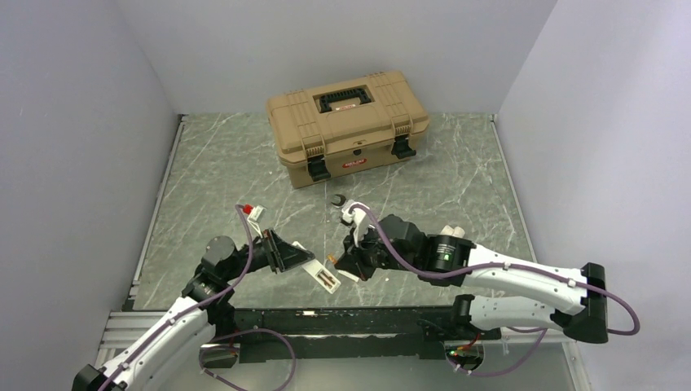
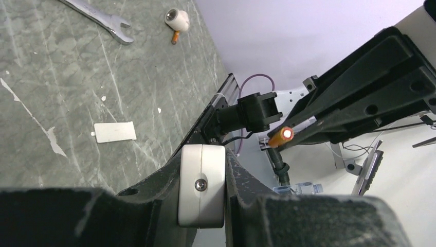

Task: Load the batteries into the remote control

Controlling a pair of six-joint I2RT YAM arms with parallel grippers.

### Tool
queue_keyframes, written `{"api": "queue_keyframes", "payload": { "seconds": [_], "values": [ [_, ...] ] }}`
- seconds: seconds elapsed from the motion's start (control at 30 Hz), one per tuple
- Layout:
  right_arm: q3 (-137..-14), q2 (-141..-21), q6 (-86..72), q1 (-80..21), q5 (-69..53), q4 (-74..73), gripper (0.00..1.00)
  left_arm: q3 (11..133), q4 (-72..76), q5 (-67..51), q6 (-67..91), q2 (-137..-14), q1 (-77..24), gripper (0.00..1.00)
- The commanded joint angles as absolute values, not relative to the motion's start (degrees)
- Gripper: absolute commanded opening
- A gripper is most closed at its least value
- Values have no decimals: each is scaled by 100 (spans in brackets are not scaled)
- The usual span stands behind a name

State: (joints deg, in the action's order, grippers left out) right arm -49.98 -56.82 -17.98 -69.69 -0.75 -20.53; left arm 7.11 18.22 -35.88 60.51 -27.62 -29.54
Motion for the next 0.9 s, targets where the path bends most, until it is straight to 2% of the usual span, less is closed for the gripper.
{"api": "queue_keyframes", "payload": {
  "seconds": [0.0,0.3,0.87],
  "values": [
    [-5424,-5994,-1738,-7046,-378,-2449,0,836,1915,-3472,6074,-2776,-2934,0],
    [-5613,-6388,-2151,-7075,-507,-2777,0,1148,922,-3153,5755,-2722,-2929,0],
    [-5627,-7117,-2342,-7083,-726,-2494,0,1059,1054,-3203,5880,-2707,-2930,0]
  ]
}}
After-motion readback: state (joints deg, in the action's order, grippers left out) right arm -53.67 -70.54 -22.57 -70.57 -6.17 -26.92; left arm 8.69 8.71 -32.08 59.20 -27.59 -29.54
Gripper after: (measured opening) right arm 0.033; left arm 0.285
